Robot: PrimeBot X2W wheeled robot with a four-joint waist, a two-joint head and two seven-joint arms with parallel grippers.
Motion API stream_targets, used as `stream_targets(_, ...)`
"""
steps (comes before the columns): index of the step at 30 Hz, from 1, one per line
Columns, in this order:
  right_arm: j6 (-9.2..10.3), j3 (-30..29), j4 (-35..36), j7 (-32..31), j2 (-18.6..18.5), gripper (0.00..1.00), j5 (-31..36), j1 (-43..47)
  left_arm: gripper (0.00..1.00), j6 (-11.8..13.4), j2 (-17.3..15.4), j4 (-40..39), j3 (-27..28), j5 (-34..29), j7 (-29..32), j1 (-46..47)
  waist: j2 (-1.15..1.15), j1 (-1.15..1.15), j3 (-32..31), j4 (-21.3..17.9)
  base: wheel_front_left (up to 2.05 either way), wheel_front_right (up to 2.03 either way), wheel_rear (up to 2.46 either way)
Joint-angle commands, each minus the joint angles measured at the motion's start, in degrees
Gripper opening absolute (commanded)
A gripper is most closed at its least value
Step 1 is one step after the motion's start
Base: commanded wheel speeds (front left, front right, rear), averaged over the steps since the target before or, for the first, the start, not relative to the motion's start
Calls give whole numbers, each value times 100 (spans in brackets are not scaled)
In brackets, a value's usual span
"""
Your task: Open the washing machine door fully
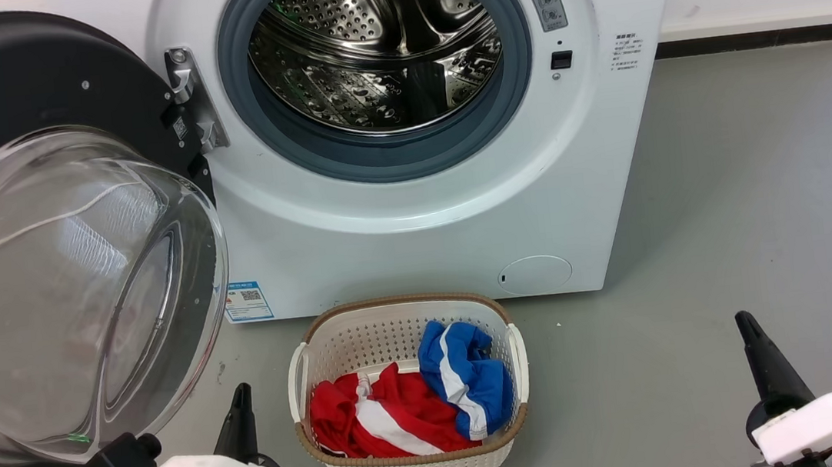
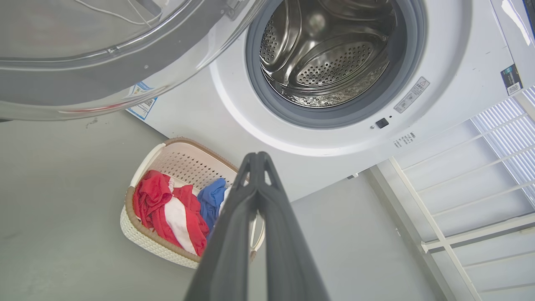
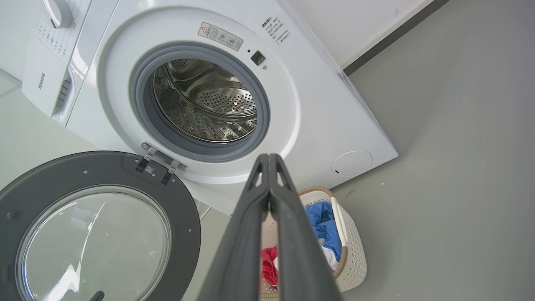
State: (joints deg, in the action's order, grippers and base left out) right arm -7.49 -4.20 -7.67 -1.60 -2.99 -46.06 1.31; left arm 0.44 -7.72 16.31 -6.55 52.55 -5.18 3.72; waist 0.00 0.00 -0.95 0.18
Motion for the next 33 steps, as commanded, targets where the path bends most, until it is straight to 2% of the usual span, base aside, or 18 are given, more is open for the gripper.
stream_targets(1, -1, -18, 38, -18, 0, 0, -144, -140, 0, -40, 8, -87, 70, 114, 25, 149, 0, 0, 1, 0, 0, 0, 0)
stream_targets(33, -1, -125, -271, -243, 7, 0, -2237, -456, 0, -403, 226, -158, 660, 1916, 566, 215, 0, 0, 43, -7, 0, 0, 0)
